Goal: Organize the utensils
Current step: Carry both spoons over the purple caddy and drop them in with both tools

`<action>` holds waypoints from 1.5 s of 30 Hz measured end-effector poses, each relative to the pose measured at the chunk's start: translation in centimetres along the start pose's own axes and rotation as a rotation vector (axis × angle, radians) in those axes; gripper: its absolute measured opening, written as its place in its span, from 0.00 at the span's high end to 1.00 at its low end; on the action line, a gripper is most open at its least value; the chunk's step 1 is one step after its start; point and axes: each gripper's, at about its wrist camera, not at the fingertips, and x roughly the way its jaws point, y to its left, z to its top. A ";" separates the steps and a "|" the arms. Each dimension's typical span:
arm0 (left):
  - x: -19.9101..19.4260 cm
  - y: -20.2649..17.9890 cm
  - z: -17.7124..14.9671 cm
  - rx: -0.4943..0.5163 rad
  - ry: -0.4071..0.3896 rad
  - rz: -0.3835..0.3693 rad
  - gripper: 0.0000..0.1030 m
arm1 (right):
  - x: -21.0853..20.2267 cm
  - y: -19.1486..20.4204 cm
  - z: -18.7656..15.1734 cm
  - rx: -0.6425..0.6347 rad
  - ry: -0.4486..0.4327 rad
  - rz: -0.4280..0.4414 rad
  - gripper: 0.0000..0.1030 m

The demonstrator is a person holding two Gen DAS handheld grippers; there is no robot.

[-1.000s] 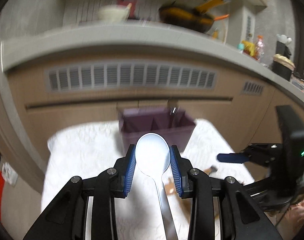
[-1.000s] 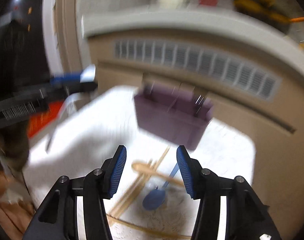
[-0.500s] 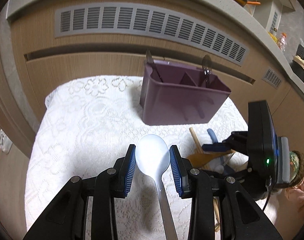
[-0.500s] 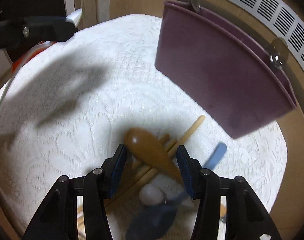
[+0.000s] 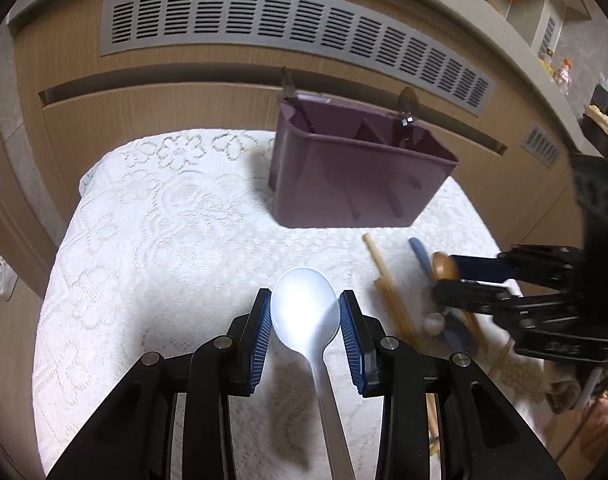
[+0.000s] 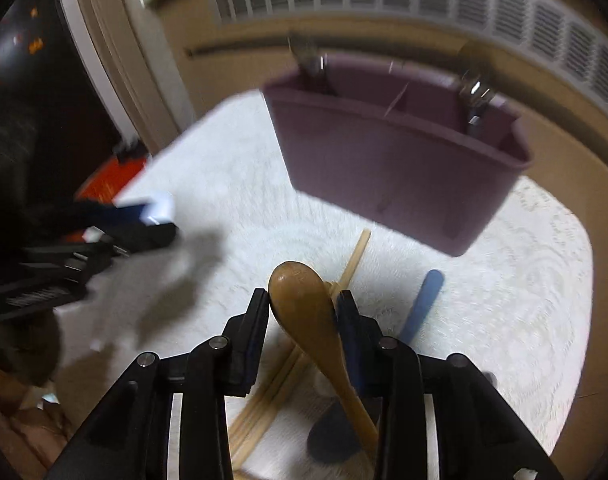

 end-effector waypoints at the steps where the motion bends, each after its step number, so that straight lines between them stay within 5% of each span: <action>1: -0.2 -0.2 0.0 0.001 -0.007 -0.009 0.66 | -1.1 0.2 -0.1 0.005 -0.025 0.006 0.71; 10: -5.7 -4.0 1.9 0.078 -0.202 -0.061 0.66 | -9.5 0.1 0.3 0.098 -0.256 -0.003 0.74; 13: -8.9 -6.1 5.3 0.147 -0.329 -0.048 0.66 | -13.4 0.1 1.9 0.094 -0.368 -0.022 0.76; 20: -17.3 -11.8 13.6 0.312 -0.807 -0.025 0.66 | -23.4 0.9 9.7 0.062 -0.644 -0.038 0.76; 24: -17.2 -12.2 16.5 0.326 -0.907 -0.032 0.66 | -24.8 -0.5 12.6 0.096 -0.704 -0.060 0.76; 29: -12.9 -10.4 19.4 0.293 -0.879 -0.040 0.66 | -22.1 -3.3 13.6 0.133 -0.675 -0.092 0.76; 32: -8.4 -8.6 20.6 0.241 -0.788 -0.055 0.66 | -18.9 -4.9 13.6 0.158 -0.620 -0.101 0.76; 45: 5.8 -3.8 17.6 0.093 -0.498 -0.007 0.66 | -5.3 -9.4 12.5 0.256 -0.354 -0.074 0.76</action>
